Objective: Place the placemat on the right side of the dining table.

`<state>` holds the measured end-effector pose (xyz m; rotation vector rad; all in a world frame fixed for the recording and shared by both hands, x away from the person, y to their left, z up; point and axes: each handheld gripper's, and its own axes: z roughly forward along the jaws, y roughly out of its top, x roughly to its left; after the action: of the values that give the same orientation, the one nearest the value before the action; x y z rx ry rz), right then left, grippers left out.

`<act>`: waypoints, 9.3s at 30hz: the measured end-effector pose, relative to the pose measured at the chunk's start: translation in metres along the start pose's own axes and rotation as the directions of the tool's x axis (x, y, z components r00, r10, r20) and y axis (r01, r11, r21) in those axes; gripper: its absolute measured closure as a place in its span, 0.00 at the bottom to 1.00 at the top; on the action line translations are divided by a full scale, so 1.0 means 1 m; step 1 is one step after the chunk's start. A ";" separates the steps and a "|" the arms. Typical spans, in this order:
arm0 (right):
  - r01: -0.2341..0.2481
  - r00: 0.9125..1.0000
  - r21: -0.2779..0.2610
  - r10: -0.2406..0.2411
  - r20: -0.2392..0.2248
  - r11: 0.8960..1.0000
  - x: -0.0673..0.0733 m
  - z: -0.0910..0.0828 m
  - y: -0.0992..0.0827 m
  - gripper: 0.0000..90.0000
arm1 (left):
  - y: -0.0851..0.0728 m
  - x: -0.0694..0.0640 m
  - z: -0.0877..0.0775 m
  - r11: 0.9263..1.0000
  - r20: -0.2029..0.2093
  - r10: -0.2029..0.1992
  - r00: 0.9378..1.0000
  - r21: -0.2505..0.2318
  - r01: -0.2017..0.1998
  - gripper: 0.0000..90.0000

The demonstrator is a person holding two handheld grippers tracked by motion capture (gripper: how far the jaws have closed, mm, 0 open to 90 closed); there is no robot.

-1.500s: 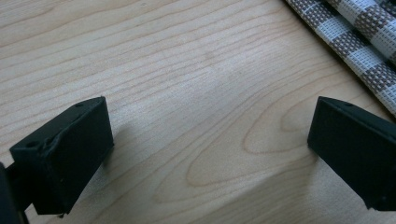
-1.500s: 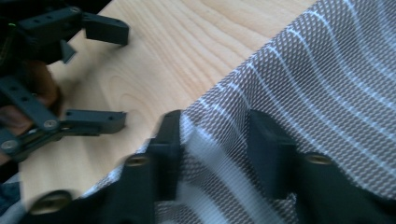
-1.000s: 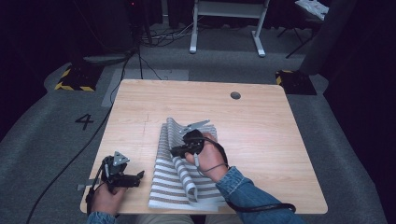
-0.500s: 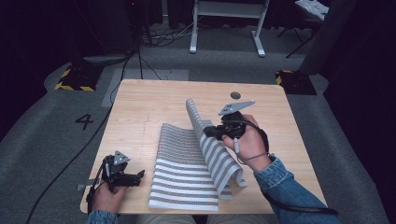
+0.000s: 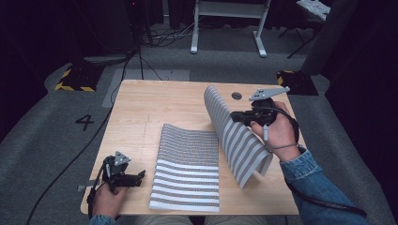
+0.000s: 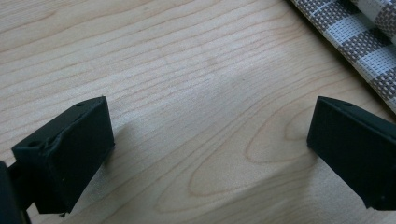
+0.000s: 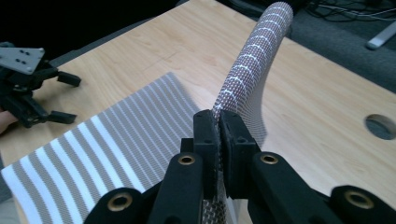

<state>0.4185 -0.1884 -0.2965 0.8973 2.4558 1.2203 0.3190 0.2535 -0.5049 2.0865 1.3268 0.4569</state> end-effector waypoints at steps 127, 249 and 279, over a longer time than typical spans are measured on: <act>-0.295 0.884 0.274 0.152 0.443 0.916 -0.165 0.018 -0.197 0.85 | -0.001 0.000 -0.001 1.000 -0.007 -0.002 1.000 0.000 0.002 0.01; -0.525 0.732 0.100 0.388 0.560 0.845 -0.097 -0.036 -0.261 0.21 | 0.000 0.000 0.000 1.000 -0.003 -0.003 1.000 0.007 0.003 0.00; -0.331 0.868 0.161 0.234 0.437 0.930 -0.086 -0.028 -0.238 0.91 | 0.000 0.000 0.000 1.000 -0.003 -0.004 1.000 0.004 0.004 0.00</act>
<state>0.3736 -0.3689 -0.4705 1.4603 2.1952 0.7220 0.3189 0.2533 -0.5047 2.0869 1.3344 0.4559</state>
